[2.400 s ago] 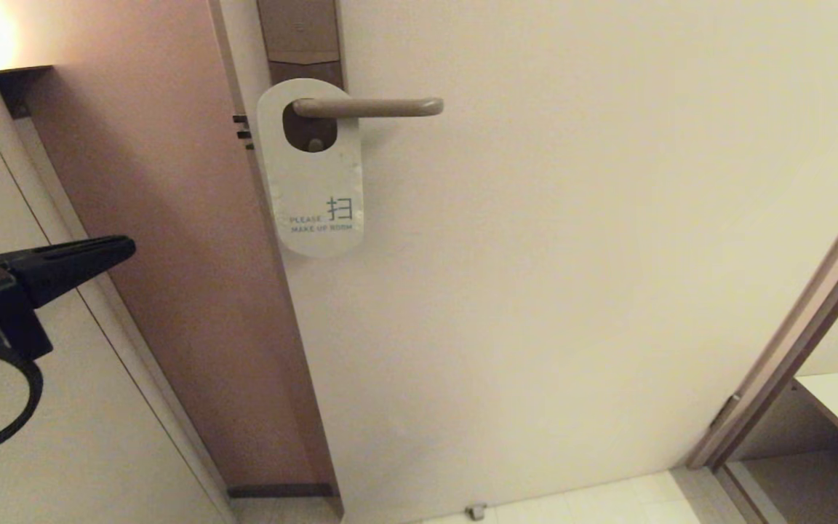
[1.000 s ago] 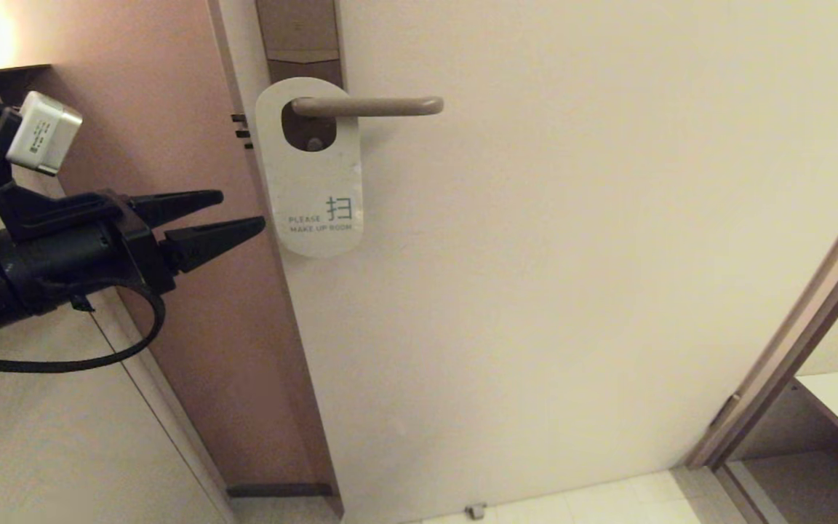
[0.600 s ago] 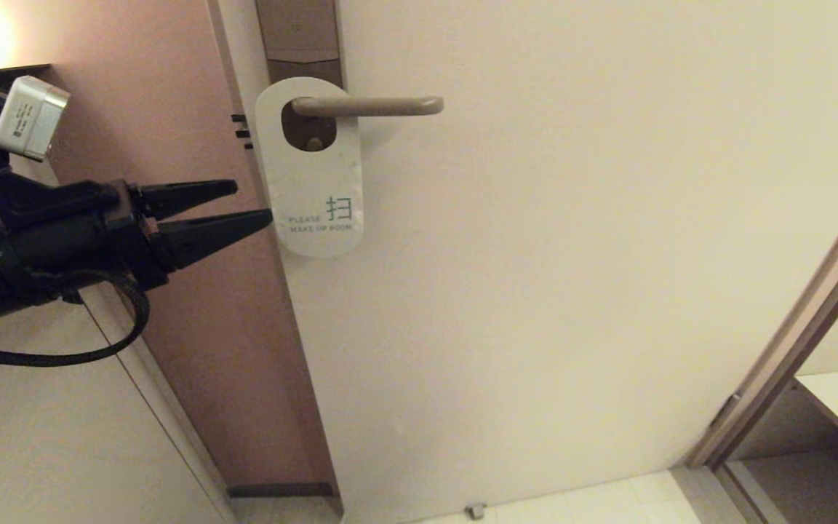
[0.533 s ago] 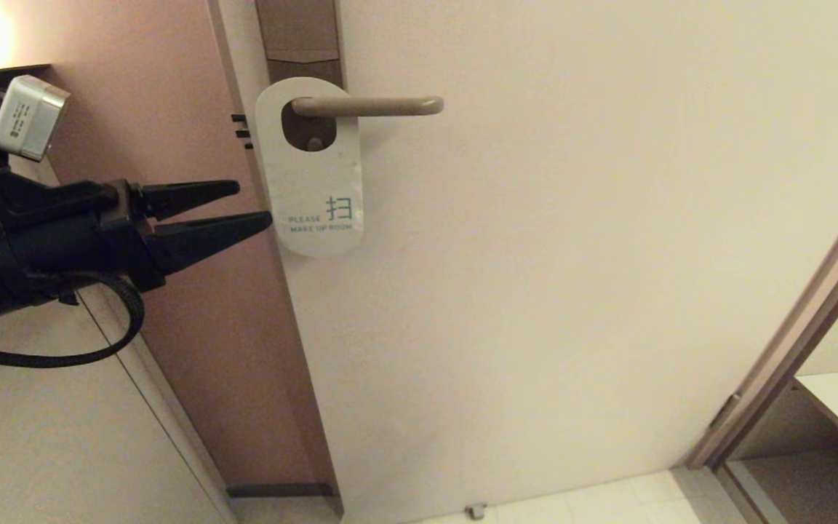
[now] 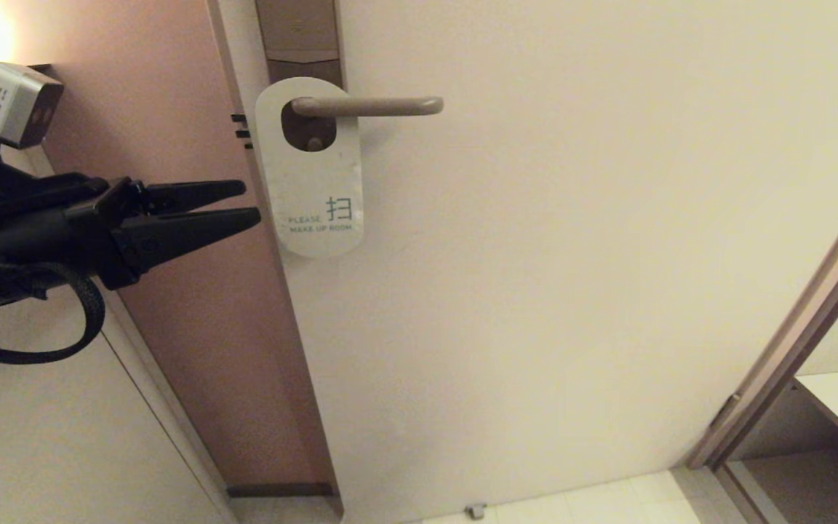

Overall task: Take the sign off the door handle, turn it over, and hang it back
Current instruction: Take down the sign

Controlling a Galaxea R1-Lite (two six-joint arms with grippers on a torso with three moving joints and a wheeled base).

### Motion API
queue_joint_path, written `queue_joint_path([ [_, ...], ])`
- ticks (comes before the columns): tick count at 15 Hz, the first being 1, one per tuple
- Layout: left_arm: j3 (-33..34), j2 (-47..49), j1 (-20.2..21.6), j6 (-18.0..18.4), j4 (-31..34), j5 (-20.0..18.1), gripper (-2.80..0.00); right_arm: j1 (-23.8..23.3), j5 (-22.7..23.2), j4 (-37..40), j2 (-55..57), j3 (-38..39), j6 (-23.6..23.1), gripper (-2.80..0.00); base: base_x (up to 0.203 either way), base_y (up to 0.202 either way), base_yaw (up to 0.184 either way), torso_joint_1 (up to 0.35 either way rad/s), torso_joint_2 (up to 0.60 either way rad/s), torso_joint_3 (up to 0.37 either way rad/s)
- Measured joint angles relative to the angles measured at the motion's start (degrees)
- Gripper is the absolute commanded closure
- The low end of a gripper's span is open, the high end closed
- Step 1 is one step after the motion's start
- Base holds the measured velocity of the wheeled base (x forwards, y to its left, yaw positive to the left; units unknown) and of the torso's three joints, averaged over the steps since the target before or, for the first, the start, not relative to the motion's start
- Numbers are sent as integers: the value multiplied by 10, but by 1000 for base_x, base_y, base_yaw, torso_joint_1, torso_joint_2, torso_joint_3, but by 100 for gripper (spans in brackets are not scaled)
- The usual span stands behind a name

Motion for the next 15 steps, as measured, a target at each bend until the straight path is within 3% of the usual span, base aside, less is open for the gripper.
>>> queue_joint_path([
  [15, -42, 53, 1, 3, -1, -1, -280, 0, 0, 0, 0, 0, 0, 0, 0, 0, 0, 0, 0, 0],
])
